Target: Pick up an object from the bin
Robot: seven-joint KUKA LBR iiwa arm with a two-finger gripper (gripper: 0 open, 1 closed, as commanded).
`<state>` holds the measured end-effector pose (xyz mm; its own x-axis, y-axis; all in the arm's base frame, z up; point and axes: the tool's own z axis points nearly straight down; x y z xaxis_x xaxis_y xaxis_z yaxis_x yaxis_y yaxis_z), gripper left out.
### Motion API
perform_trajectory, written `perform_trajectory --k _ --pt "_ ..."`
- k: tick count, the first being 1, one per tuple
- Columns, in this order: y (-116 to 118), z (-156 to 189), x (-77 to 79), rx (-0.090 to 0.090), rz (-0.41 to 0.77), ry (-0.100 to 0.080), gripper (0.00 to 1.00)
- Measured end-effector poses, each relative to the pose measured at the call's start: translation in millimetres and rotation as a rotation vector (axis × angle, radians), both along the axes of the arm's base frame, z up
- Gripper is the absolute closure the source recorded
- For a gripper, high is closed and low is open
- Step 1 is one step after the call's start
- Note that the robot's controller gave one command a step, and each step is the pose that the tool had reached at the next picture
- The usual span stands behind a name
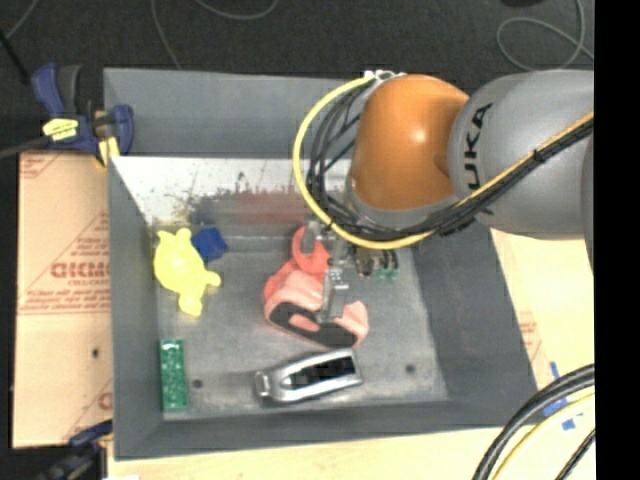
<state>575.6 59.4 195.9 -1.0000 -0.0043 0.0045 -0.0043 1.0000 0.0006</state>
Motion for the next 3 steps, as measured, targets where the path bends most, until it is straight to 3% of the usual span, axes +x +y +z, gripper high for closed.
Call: perform_trajectory --k 1,2,3 --pt "0 5 1.4 0.000 -0.001 -0.008 0.00" --pt "-9 -32 2.2 0.000 0.050 -0.014 0.00" --pt "-20 -66 1.5 0.000 0.209 -0.012 0.00"
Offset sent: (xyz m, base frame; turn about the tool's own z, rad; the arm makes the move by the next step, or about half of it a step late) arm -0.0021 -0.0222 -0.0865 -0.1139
